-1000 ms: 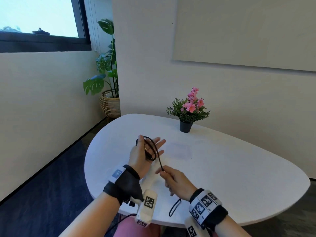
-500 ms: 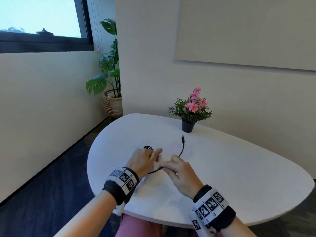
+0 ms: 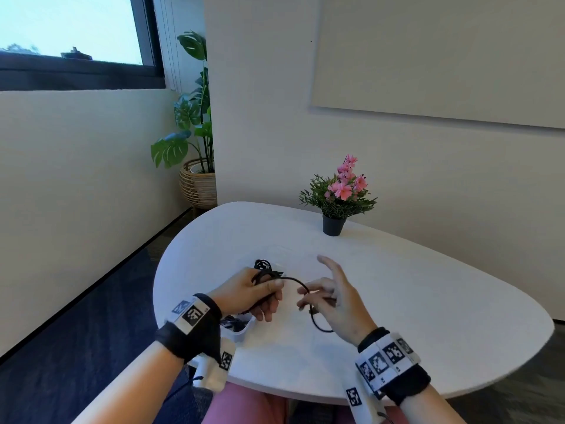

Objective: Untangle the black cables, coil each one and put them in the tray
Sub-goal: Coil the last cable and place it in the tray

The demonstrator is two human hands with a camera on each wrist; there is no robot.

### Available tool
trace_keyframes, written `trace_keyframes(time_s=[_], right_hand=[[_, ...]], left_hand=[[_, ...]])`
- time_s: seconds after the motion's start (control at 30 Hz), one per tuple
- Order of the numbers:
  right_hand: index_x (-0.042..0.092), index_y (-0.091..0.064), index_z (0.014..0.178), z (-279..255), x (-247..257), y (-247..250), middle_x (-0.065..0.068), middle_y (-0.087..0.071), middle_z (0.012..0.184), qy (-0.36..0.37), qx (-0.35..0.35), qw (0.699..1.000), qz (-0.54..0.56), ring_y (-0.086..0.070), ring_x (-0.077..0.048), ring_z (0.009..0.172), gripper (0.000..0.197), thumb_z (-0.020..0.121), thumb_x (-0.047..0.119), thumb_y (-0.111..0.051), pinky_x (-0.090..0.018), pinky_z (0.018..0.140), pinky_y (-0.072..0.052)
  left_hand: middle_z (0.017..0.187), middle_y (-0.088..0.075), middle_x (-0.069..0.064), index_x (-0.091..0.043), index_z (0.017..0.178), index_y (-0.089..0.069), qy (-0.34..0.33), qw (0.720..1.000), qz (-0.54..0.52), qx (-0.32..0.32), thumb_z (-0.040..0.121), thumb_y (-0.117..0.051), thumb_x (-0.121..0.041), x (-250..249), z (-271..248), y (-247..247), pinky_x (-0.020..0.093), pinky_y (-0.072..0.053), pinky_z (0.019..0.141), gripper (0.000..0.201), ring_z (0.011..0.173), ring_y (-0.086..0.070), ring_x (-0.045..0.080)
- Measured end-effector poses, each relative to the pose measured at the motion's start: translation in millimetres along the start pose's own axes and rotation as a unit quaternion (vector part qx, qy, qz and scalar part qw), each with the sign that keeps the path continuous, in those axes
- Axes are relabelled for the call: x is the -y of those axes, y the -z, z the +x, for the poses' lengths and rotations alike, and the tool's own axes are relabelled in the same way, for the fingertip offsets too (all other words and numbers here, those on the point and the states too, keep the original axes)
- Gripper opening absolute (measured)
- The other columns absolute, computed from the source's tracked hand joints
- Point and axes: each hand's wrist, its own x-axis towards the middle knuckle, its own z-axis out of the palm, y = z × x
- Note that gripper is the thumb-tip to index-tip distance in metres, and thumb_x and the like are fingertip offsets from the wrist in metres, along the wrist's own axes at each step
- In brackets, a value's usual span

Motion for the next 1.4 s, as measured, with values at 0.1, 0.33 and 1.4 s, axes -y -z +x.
trace_keyframes(time_s=[0.1, 0.33, 1.4], right_hand=[[0.016, -0.065, 0.1, 3.3, -7.4, 18.8, -0.003, -0.071, 0.076, -0.008, -0.057, 0.998, 0.0, -0.063, -0.011, 0.06, 0.018, 0.085, 0.007, -0.066, -0.023, 0.06, -0.049], [0.014, -0.054, 0.106, -1.6, -30.3, 30.5, -0.004, -0.058, 0.064, -0.164, -0.18, 0.962, 0.119, -0.043, -0.012, 0.049, 0.018, 0.091, 0.006, -0.058, -0.022, 0.048, -0.037], [0.034, -0.069, 0.088, 18.7, -8.0, 38.4, 0.004, -0.058, 0.076, 0.036, -0.067, 0.995, -0.069, -0.053, -0.004, 0.069, 0.019, 0.09, 0.018, -0.058, -0.019, 0.071, -0.044]], left_hand=[[0.063, -0.061, 0.008, -0.005, 0.079, -0.056, -0.012, 0.99, -0.111, -0.081, 0.095, -0.046, -0.028, 1.3, -3.9, 8.1, 0.031, -0.051, 0.053, 0.029, 0.052, -0.059, 0.019], [0.111, -0.068, 0.011, -0.005, 0.09, -0.057, -0.074, 0.876, -0.407, -0.247, 0.102, -0.032, -0.032, 5.7, 4.8, 19.6, 0.045, -0.057, 0.083, 0.039, 0.102, -0.067, 0.024], [0.065, -0.063, 0.003, -0.006, 0.087, -0.072, 0.049, 0.992, 0.088, 0.073, 0.086, -0.034, -0.07, -1.6, 8.1, -28.2, 0.021, -0.029, 0.044, 0.075, 0.046, -0.04, 0.01]])
